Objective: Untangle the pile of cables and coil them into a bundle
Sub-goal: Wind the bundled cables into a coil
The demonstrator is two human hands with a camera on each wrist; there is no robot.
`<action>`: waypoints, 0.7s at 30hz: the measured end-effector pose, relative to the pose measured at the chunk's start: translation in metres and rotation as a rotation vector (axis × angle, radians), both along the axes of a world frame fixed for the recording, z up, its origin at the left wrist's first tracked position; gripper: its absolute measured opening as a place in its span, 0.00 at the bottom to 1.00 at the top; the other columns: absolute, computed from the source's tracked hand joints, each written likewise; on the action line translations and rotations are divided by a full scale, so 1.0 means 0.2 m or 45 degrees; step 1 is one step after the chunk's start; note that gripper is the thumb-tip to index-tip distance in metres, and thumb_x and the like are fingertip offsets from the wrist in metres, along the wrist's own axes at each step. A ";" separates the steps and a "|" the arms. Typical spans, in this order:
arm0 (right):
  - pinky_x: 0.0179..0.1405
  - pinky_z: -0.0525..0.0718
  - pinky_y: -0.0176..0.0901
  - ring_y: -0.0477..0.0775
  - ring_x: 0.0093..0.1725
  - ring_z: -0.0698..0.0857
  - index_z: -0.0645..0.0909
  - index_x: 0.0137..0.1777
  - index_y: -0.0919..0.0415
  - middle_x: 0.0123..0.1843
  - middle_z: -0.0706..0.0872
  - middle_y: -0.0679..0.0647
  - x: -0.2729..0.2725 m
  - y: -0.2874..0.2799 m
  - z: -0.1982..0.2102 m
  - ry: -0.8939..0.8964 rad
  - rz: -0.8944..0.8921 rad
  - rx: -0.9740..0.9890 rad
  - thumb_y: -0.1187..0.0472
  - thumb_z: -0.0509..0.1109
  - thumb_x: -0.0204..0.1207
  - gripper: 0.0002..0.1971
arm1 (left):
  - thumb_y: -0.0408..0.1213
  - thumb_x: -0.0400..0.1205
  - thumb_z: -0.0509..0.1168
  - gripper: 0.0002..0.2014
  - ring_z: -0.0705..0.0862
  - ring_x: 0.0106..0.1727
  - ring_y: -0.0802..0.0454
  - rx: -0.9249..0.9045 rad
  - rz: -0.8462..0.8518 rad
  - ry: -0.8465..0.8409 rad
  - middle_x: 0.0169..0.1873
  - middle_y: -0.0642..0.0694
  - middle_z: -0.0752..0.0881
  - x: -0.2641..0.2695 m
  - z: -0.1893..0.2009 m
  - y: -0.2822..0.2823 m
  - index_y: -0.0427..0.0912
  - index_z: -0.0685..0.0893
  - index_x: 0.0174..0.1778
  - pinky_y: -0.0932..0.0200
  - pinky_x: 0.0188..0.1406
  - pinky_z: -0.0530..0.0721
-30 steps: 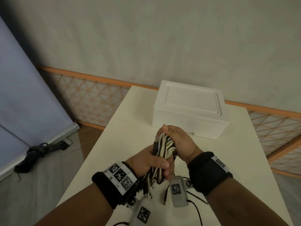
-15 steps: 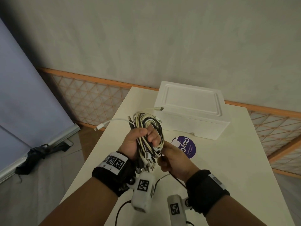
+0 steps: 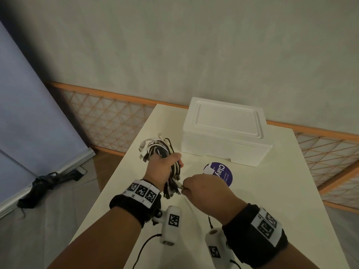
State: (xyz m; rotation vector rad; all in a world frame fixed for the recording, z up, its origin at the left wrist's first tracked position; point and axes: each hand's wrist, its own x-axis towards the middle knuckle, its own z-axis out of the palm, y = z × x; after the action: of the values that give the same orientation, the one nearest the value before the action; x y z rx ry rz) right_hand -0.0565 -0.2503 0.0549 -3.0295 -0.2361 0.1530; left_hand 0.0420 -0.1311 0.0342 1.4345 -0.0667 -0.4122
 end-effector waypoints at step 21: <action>0.22 0.73 0.38 0.50 0.30 0.78 0.88 0.40 0.49 0.31 0.80 0.46 0.12 -0.19 0.27 -0.849 0.538 0.107 0.55 0.66 0.74 0.08 | 0.67 0.57 0.77 0.31 0.84 0.24 0.46 -0.166 -0.661 0.181 0.24 0.39 0.84 -0.17 0.04 0.01 0.39 0.84 0.34 0.58 0.26 0.83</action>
State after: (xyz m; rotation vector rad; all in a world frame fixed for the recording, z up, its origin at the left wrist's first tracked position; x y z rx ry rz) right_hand -0.0320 -0.2880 0.1084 -2.7865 -0.8961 -0.8206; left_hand 0.0084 -0.1300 0.0412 1.2452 -0.3495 -0.9171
